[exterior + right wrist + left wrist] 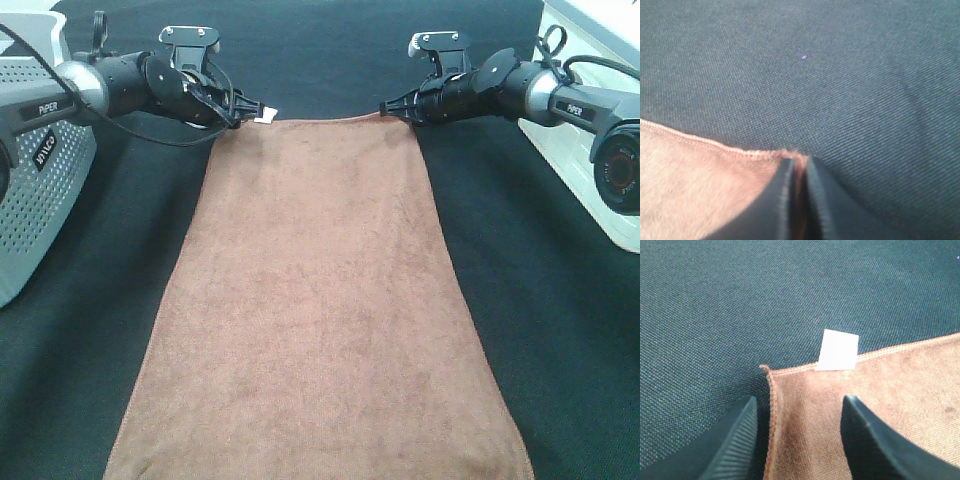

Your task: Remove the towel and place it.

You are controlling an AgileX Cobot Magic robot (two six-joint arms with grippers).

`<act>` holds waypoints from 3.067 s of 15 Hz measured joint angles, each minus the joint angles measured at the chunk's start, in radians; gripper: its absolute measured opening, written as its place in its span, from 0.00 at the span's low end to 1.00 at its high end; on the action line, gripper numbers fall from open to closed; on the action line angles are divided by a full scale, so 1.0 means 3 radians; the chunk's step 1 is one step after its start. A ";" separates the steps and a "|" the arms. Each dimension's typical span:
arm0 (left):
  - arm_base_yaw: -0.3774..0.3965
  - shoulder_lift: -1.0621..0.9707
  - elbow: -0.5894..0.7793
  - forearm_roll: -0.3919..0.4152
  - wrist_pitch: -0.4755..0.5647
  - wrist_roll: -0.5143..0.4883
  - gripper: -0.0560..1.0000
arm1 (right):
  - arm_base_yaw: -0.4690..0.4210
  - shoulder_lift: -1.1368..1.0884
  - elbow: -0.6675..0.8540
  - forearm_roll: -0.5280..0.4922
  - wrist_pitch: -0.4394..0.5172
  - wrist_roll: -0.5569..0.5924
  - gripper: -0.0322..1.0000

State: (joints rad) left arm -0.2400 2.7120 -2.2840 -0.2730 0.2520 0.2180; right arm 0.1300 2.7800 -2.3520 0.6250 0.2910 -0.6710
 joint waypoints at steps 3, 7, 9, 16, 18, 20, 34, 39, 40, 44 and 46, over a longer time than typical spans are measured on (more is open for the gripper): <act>0.0000 0.0000 0.0000 0.0000 0.0000 0.0000 0.52 | -0.0003 0.0000 0.0000 -0.0223 -0.0010 0.0000 0.23; 0.0000 0.0000 0.0000 0.0000 0.0000 0.0000 0.52 | -0.0013 0.0000 0.0000 -0.0347 -0.0010 0.0020 0.26; 0.0000 0.0000 0.0000 0.0000 0.0007 0.0000 0.52 | -0.0023 0.0007 0.0000 -0.0357 -0.0003 0.0040 0.26; 0.0000 0.0000 0.0000 0.0000 0.0067 0.0000 0.52 | -0.0077 0.0047 0.0000 -0.0440 0.0120 0.0087 0.03; 0.0000 0.0000 0.0000 0.0000 0.0067 0.0000 0.52 | -0.0150 0.0023 0.0000 -0.0440 0.0150 0.0087 0.03; 0.0000 0.0000 0.0000 0.0000 0.0067 0.0000 0.52 | -0.0157 -0.0007 0.0000 -0.0440 0.0160 0.0087 0.03; 0.0000 -0.0510 -0.0023 0.0217 0.0927 -0.0143 0.82 | -0.0157 -0.0820 0.0000 -0.0250 0.1237 0.0303 0.76; 0.0313 -0.1257 -0.0033 0.0517 0.2573 -0.0587 0.83 | -0.0273 -0.1753 0.0000 -0.1293 0.2570 0.1337 0.76; 0.0433 -0.1383 -0.0037 0.0547 0.2797 -0.0603 0.83 | -0.0327 -0.1897 0.0000 -0.1367 0.2740 0.1483 0.76; 0.0820 -0.1760 0.0020 0.0627 0.3190 -0.0573 0.83 | -0.0393 -0.2353 0.0067 -0.1550 0.3063 0.1673 0.76; 0.0927 -0.2063 0.0340 0.0647 0.3193 -0.0537 0.83 | -0.0390 -0.2663 0.0383 -0.1547 0.3070 0.1760 0.76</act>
State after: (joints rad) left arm 0.0380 2.0930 -2.1820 -0.0790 1.2100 0.0570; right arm 0.0130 1.9810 -2.2370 0.1610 1.2120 -0.1430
